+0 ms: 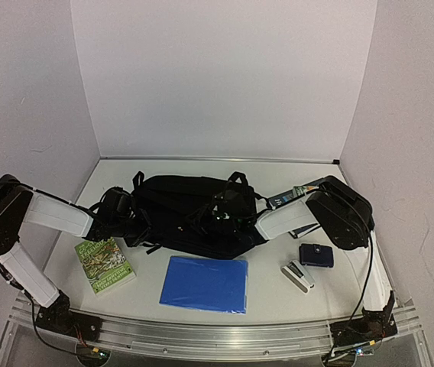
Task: Pack the student bag
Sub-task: Unzip the student bag at the center of the board.
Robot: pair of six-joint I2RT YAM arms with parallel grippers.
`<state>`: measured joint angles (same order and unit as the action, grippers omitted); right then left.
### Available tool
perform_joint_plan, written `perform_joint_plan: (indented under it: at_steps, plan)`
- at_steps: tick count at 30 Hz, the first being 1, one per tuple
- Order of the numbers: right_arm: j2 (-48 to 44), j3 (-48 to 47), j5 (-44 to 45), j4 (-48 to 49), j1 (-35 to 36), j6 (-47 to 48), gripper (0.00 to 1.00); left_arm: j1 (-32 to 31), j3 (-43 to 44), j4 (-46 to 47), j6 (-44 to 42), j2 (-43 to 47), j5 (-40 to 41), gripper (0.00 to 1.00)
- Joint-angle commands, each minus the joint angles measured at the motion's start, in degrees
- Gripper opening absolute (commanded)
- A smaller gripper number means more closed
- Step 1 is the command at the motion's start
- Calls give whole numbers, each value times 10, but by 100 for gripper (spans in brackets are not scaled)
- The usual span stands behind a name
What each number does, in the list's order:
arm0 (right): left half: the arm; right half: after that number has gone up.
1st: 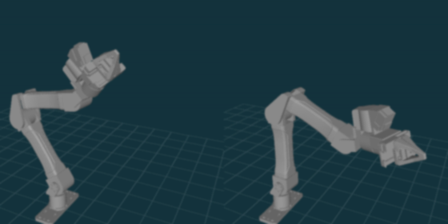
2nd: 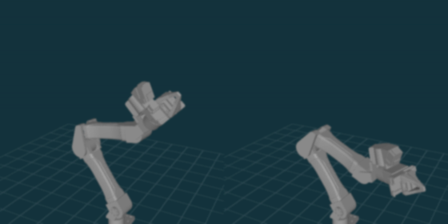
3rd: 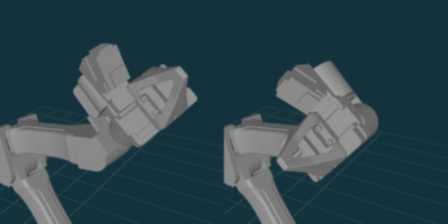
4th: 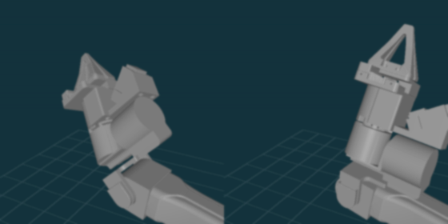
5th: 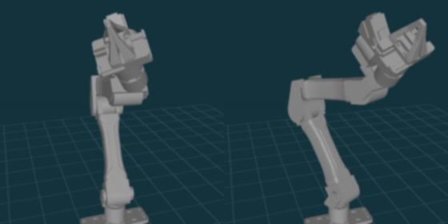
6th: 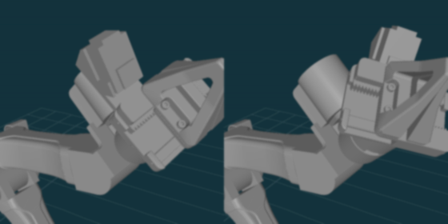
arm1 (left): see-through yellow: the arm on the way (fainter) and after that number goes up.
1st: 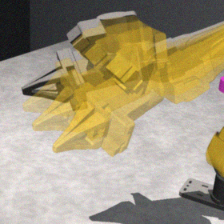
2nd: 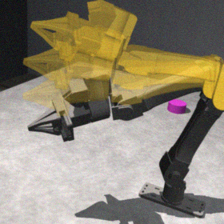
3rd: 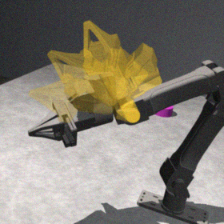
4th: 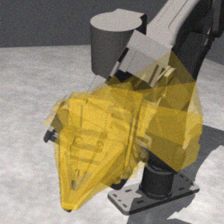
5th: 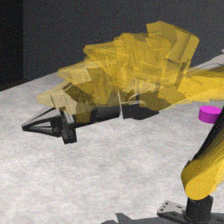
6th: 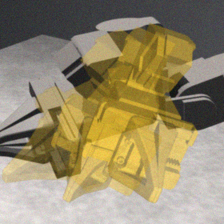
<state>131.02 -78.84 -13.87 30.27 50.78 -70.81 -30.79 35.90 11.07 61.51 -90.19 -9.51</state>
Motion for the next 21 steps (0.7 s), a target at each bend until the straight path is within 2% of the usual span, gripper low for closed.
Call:
perform_joint_plan:
  at_steps: [1, 7, 21]
  plan:
    - [-2, -5, 28, -27, 7, -16, 34, 2, -3, -11, -3, -8, -7, 0]
    - [-32, 35, 42, -36, 10, -54, 36, 3, 0, -21, -6, -2, -6, 0]
    - [32, -37, 13, -36, 18, -78, 34, 3, 7, -21, -9, -10, -17, 0]
